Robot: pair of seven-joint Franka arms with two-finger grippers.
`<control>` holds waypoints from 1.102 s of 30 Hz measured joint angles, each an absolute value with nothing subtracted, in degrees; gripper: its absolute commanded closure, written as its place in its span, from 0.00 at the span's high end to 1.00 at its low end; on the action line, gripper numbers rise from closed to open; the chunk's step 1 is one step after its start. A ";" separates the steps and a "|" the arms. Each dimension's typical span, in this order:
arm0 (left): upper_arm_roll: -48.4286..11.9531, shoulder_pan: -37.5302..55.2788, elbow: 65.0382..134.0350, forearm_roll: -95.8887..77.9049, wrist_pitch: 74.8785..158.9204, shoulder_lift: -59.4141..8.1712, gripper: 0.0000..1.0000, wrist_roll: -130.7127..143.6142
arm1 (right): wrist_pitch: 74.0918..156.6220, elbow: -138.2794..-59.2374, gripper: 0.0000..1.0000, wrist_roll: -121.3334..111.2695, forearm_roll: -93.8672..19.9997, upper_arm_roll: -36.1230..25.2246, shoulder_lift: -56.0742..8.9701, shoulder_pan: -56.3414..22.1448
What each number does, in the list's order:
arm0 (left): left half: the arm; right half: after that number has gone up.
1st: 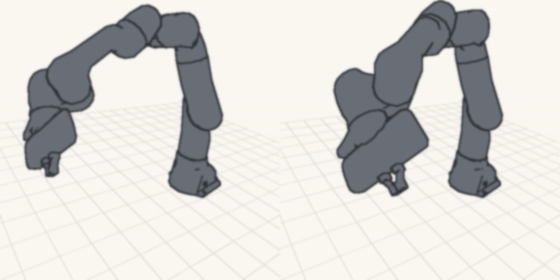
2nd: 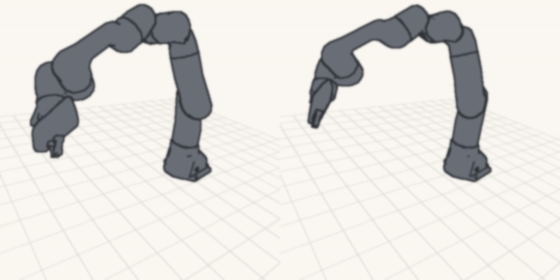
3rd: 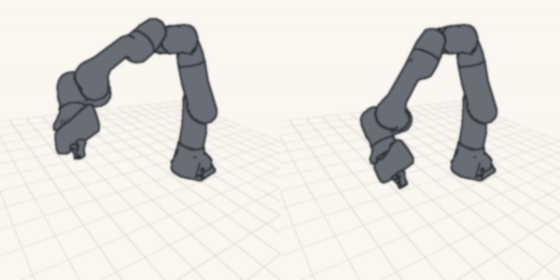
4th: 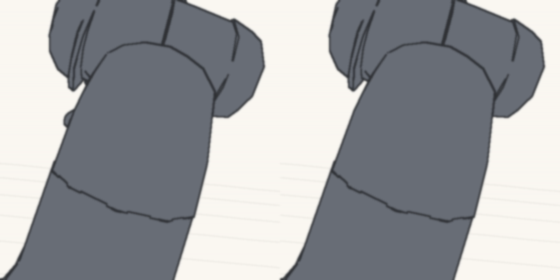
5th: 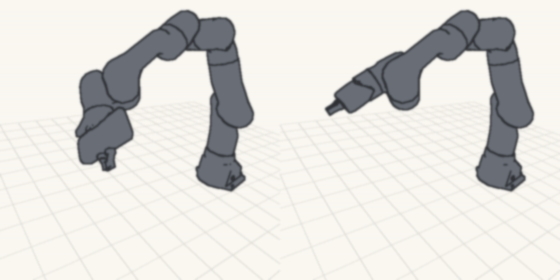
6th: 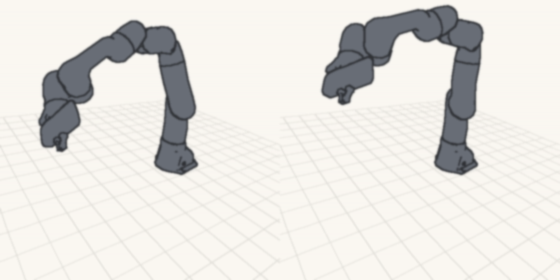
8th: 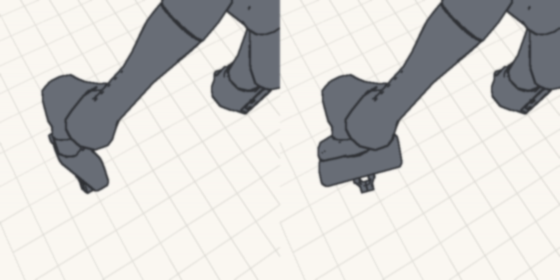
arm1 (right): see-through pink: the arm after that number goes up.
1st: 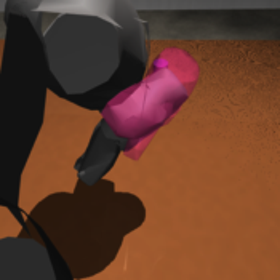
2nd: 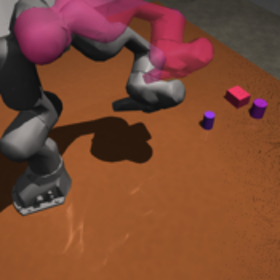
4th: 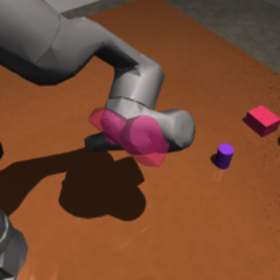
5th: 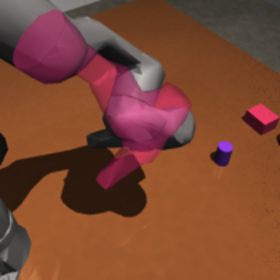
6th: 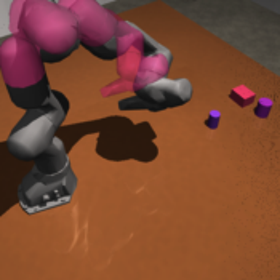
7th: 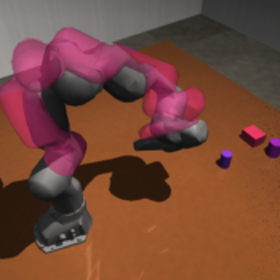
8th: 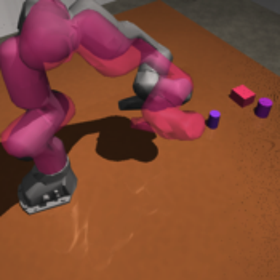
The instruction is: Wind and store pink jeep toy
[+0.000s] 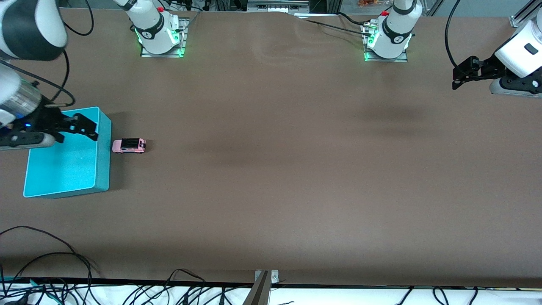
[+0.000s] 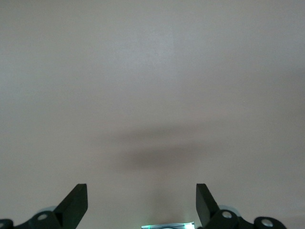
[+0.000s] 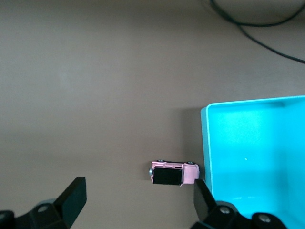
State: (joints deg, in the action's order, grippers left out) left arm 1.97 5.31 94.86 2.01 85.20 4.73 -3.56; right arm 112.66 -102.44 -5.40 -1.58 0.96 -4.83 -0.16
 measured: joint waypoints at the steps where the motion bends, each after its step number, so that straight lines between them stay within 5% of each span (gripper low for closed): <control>1: 1.97 5.31 94.86 2.01 85.20 4.70 1.00 -3.54 | 113.95 -104.26 1.00 -6.88 -1.58 0.98 -4.64 -0.16; 15: 2.23 5.12 94.42 2.01 85.49 4.18 1.00 -3.52 | 124.50 -118.60 1.00 -22.68 -1.58 2.58 -3.98 -0.26; 33: 2.26 5.16 93.03 2.01 85.49 3.19 1.00 -3.53 | 132.17 -126.11 1.00 -61.11 -1.59 0.56 -6.18 0.10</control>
